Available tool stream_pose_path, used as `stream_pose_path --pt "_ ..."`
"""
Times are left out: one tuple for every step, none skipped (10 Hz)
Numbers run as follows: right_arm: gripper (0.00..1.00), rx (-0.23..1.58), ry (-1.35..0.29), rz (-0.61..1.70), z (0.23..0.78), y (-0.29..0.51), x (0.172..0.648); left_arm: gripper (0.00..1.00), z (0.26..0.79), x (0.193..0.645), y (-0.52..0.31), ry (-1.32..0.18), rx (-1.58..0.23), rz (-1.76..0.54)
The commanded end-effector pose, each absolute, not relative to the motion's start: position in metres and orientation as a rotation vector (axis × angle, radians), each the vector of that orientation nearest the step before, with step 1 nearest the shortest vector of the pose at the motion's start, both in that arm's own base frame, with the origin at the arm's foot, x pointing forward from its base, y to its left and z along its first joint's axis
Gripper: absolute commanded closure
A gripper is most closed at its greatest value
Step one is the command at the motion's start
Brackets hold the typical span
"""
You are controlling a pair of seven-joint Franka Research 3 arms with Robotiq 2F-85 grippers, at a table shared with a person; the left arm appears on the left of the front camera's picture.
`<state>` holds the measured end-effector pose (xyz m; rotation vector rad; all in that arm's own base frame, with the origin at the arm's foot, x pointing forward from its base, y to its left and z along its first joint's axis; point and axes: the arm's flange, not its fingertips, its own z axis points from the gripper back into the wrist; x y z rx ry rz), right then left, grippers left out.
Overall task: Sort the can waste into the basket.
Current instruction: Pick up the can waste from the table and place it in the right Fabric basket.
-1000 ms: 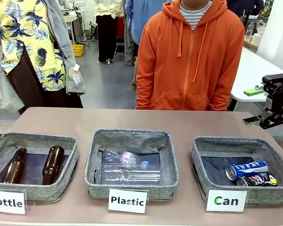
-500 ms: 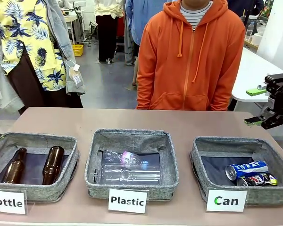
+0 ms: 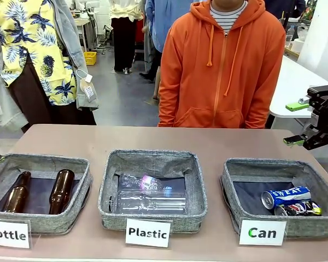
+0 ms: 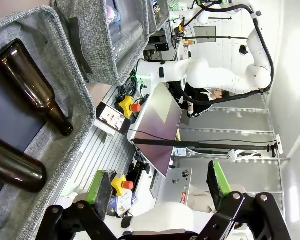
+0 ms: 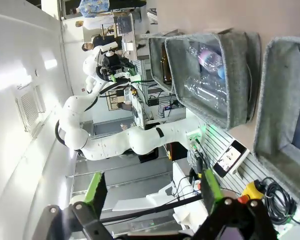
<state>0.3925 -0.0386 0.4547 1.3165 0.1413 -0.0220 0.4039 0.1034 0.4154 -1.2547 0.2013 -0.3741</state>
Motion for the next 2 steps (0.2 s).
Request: stream_pose_path --pt "0.0 1.312 0.136 0.007 0.4559 -0.0396 0.3904 0.0 0.4206 0.4029 0.1054 0.208 -1.258 -0.377" --pt "0.0 1.312 0.136 0.007 0.4559 -0.0396 0.3904 0.0 0.4206 0.4029 0.1054 0.208 -1.258 -0.377"
